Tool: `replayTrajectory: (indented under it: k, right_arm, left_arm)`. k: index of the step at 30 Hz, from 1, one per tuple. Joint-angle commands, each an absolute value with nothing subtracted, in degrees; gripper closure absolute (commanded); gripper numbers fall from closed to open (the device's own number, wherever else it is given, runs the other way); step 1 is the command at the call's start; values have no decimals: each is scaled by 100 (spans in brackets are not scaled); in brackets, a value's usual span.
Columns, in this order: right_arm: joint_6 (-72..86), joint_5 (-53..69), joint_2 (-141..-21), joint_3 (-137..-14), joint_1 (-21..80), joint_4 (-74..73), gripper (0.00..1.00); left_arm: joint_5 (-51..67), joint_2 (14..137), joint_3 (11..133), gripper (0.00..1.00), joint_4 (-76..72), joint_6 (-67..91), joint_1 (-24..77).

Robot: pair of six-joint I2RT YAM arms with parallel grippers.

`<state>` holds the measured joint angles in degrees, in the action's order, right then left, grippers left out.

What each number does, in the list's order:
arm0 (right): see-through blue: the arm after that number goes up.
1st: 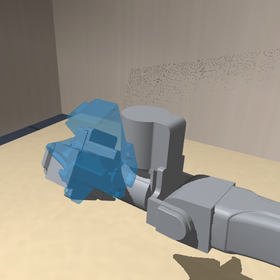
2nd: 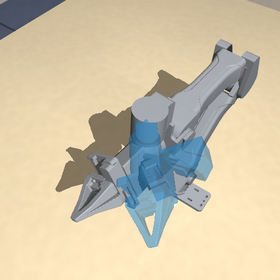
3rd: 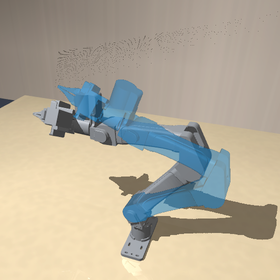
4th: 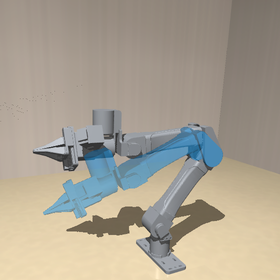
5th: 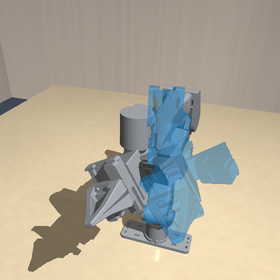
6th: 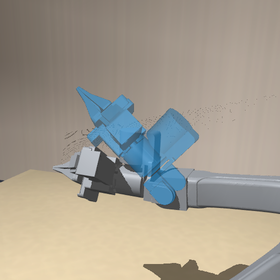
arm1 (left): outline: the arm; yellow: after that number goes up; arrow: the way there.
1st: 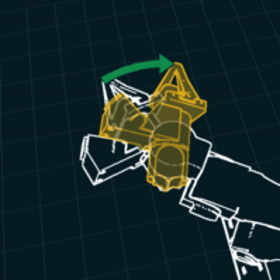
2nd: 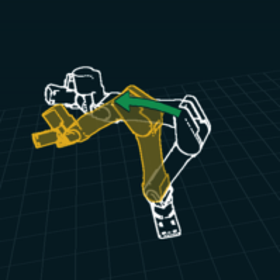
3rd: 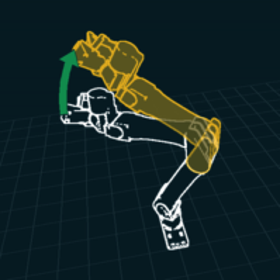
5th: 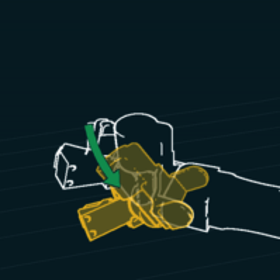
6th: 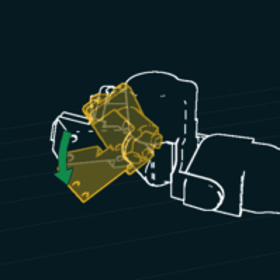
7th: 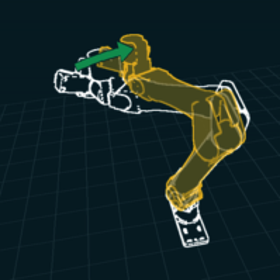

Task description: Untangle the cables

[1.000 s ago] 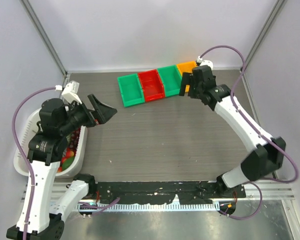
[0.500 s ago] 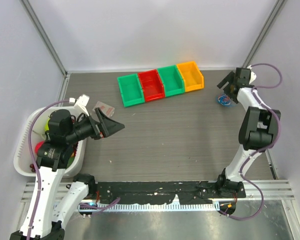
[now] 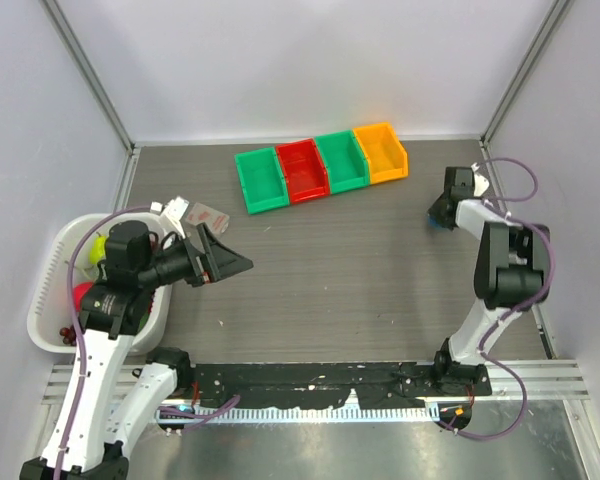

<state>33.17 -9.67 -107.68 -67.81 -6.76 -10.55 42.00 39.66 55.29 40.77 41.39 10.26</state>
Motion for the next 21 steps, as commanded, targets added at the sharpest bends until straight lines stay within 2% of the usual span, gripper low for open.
replayTrajectory:
  k: [1, 6, 9, 10, 12, 16, 18, 20, 21]
  right_arm:
    - [3480, -1433, -8654, -5393, 338, -897, 99]
    - [3910, -1073, -6989, -3923, 2107, -800, 99]
    - [4200, -1159, -6252, -3437, 3688, -782, 99]
    - [4375, -1221, -6171, -3254, 4318, -756, 99]
    - [4491, -1073, -6117, -3165, 5040, -651, 99]
    - [4308, -1520, -6354, -3488, 6308, -844, 99]
    - [4106, -1415, -6477, -3769, 6538, -983, 95]
    - [4043, -1650, -6373, -3990, 6557, -1370, 80]
    - [3982, -1765, -6302, -4060, 6557, -1563, 61]
  left_arm:
    - [3930, 3868, 5520, 5, 4290, 4034, 1063]
    - [4069, 3578, 4757, 9, 3307, 4709, 1116]
    - [3833, 3376, 4290, 11, 2989, 4965, 1396]
    - [3667, 3314, 4167, 11, 2980, 5009, 1519]
    - [3411, 3138, 3816, 11, 2831, 5211, 1844]
    - [2841, 2909, 3209, 11, 2479, 5659, 2564]
    - [2358, 2935, 3085, 10, 2417, 5765, 3030]
    - [1962, 3058, 2997, 10, 2365, 5836, 3417]
    - [1769, 3180, 2988, 10, 2312, 5888, 3593]
